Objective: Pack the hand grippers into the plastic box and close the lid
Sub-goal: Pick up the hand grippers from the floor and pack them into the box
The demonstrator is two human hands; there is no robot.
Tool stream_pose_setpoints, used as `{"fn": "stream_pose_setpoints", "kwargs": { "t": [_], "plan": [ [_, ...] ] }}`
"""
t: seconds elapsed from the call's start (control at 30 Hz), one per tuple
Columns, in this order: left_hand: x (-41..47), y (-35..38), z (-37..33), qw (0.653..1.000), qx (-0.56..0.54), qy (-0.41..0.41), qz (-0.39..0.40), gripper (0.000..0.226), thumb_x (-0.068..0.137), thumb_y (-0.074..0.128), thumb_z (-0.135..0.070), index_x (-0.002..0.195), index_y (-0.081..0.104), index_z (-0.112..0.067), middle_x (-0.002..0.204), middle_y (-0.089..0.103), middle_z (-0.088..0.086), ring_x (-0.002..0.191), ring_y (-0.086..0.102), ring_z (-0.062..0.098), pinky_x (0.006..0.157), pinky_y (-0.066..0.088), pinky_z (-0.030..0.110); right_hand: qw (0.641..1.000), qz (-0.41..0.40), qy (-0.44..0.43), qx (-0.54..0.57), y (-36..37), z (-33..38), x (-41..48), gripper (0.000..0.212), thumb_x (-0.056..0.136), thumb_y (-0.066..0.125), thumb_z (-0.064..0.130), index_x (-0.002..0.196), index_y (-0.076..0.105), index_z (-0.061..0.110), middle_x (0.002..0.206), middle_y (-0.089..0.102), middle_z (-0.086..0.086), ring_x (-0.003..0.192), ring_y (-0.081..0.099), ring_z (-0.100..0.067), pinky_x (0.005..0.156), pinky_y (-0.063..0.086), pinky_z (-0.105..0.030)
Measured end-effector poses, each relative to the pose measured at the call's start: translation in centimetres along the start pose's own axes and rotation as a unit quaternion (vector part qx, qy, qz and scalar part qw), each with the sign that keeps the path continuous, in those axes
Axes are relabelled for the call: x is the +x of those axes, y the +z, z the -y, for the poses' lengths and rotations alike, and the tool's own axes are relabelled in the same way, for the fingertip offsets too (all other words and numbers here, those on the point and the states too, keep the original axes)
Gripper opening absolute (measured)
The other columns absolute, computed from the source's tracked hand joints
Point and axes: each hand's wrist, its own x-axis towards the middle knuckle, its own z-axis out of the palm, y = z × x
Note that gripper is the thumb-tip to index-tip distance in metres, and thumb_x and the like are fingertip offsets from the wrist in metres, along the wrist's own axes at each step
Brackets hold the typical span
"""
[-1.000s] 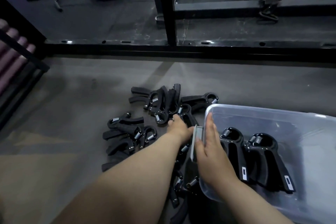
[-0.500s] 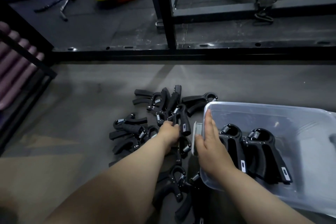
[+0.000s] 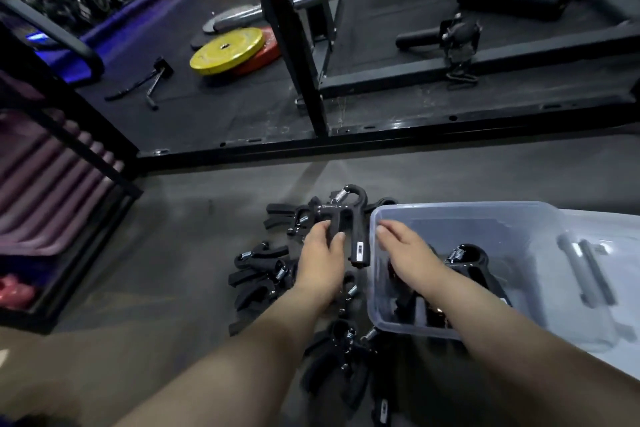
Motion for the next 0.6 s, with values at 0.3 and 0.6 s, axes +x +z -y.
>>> {"fn": "stream_pose_setpoints", "kwargs": {
  "t": [0.3,0.6],
  "plan": [
    [-5.4,4.6,-3.5,0.977,0.106,0.149,0.11,0.042,0.097,0.046,-0.022,0.139,0.049,-0.017,0.135,0.053,0.002,0.128,0.046,0.017,0.111,0.034,0.033,0.98,-0.081,0.071,-0.168,-6.3,0.5,-2.8,0.019,0.097,0.041,0.013,0.11,0.051,0.003,0.105,0.059,-0.017,0.085,0.051,-0.026,0.071,0.039,-0.03],
    [-6.0,6.1,-0.9,0.968,0.203,0.065,0.129,0.067,0.091,0.031,-0.004,0.155,0.015,-0.015,0.164,0.003,0.0,0.15,-0.001,0.013,0.121,0.002,0.029,0.911,-0.036,0.188,-0.366,-8.7,-3.9,-4.8,0.032,0.098,0.039,0.007,0.121,0.057,-0.005,0.123,0.06,-0.021,0.116,0.057,-0.035,0.075,0.044,-0.03]
  ]
}}
